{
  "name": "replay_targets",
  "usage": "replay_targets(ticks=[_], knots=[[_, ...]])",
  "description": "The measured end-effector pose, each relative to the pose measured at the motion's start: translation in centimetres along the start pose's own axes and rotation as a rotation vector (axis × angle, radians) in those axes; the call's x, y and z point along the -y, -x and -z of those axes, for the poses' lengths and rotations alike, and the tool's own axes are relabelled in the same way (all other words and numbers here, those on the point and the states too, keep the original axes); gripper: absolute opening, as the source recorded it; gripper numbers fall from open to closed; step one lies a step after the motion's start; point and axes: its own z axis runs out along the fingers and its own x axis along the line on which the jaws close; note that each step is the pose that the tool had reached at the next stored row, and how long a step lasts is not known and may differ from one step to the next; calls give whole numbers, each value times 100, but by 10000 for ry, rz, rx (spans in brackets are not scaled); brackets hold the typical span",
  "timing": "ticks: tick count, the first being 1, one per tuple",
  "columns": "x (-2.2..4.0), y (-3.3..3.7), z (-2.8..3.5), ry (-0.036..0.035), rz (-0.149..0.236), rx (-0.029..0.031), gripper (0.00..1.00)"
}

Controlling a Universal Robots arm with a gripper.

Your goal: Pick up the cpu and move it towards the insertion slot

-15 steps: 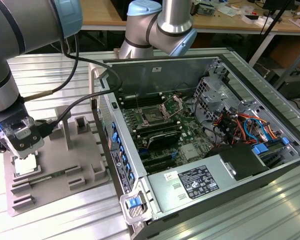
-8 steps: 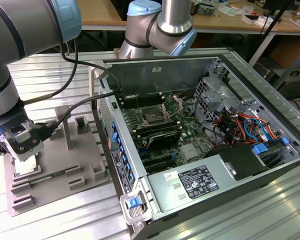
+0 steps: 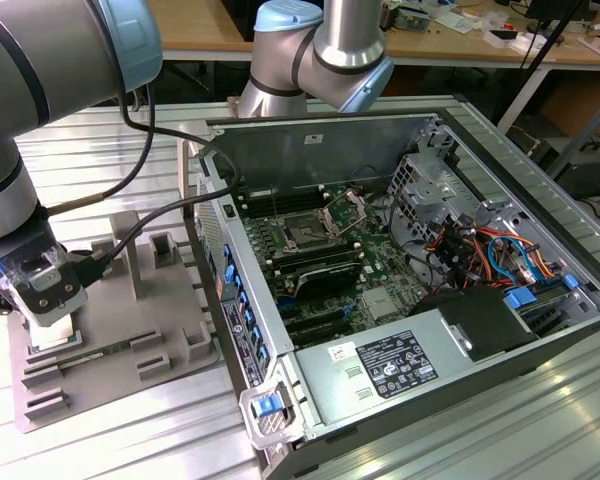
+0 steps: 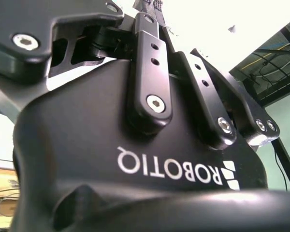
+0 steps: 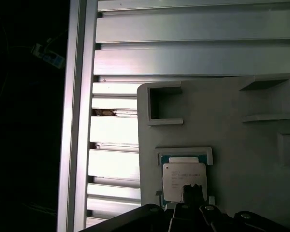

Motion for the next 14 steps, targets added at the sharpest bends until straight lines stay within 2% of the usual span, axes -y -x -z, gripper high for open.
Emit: replay_targets(ticks=[6,12,13,14], knots=[[0,0,-3,1,0,2,11],[0,0,-5,1,0,2,48],[0,0,-5,1,0,2,48],[0,0,-6,1,0,3,54]])
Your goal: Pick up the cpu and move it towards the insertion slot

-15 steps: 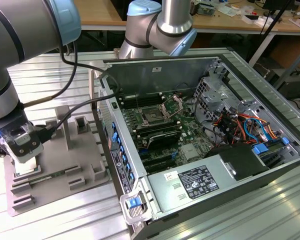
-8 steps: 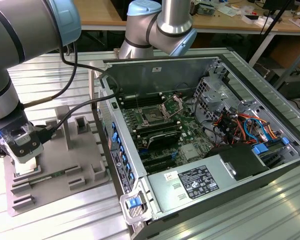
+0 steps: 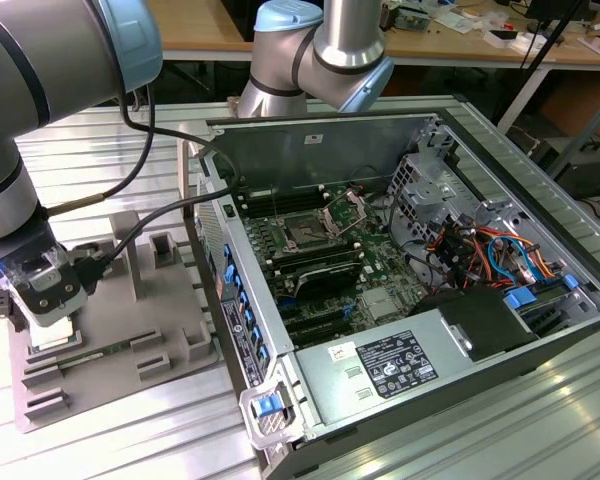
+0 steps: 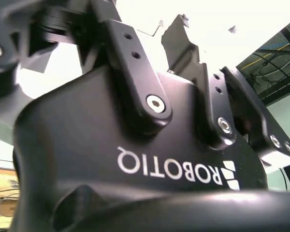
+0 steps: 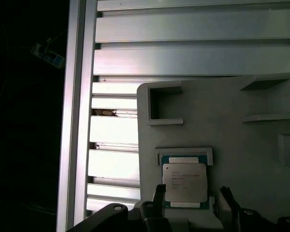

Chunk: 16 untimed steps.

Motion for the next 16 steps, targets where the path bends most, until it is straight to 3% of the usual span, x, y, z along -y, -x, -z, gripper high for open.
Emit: replay_targets(ticks=[1,2,6,12,16], knots=[[0,0,0,0,0,0,54],[0,0,0,0,0,-1,60],[0,-1,-2,0,0,0,60],[1,-27,-44,1,109,-5,60],[3,-29,-108,1,120,-5,60]])
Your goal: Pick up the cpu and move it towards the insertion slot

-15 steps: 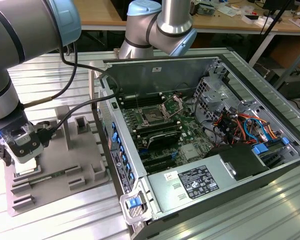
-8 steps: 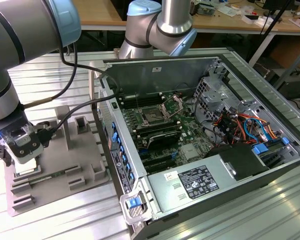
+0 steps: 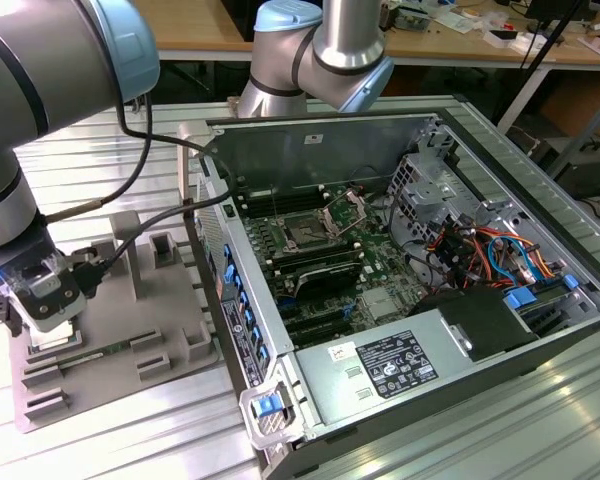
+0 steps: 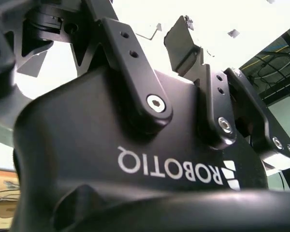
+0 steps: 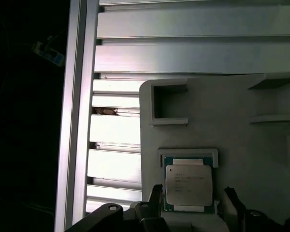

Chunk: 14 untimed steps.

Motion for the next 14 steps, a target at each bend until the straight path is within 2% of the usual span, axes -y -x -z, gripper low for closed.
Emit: replay_targets(ticks=[5,14], knots=[[3,0,-74,0,24,0,60],[6,-6,-160,-1,120,-6,60]])
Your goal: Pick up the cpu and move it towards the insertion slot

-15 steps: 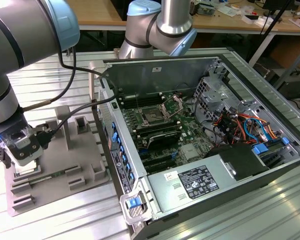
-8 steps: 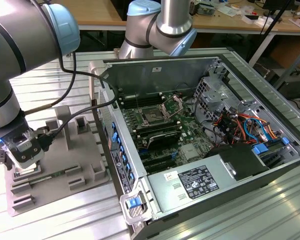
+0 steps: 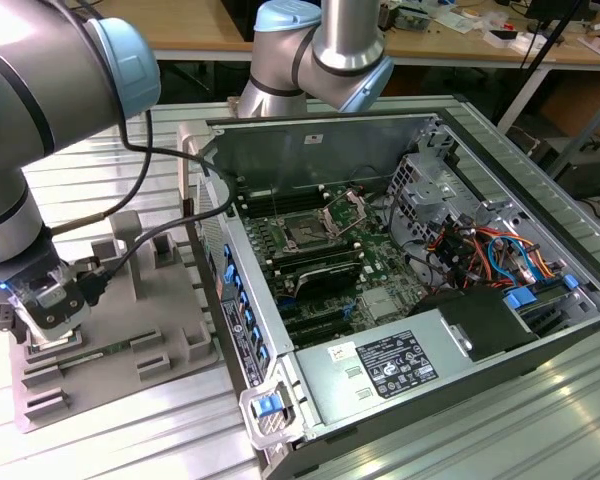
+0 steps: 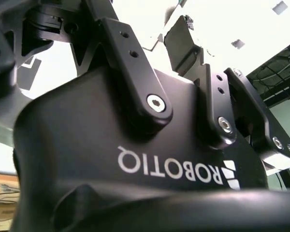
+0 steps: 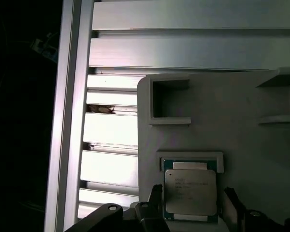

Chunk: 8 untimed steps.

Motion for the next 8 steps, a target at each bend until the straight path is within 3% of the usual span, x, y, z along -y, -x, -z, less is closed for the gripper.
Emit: replay_targets(ticks=[8], knots=[[2,-8,-69,0,22,-1,60]])
